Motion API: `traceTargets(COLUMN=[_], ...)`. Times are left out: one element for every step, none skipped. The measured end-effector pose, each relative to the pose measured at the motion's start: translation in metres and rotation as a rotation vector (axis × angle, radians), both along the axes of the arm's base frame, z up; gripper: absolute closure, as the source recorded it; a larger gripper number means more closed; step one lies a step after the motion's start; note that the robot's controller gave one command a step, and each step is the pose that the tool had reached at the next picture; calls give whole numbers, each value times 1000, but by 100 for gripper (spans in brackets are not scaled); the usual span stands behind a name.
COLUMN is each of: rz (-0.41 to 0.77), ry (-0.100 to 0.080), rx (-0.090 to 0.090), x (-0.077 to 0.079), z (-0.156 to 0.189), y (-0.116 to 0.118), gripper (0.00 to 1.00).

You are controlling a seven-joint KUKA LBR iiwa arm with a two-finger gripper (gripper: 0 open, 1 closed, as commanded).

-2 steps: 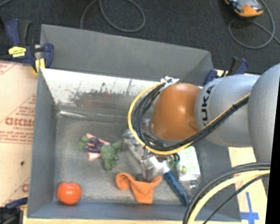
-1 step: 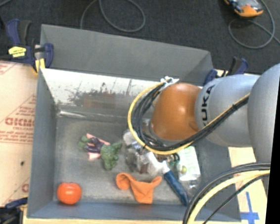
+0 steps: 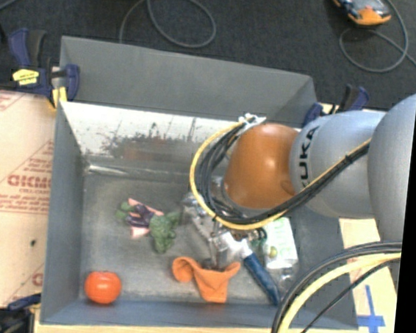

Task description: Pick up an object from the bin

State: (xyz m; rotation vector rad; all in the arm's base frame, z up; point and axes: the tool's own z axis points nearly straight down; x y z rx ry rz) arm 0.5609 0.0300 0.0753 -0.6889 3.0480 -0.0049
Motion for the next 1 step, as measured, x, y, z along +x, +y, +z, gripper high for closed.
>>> traceTargets(rz=[0], ry=[0], rx=[0], x=[0], z=[0], y=[0], gripper=[0])
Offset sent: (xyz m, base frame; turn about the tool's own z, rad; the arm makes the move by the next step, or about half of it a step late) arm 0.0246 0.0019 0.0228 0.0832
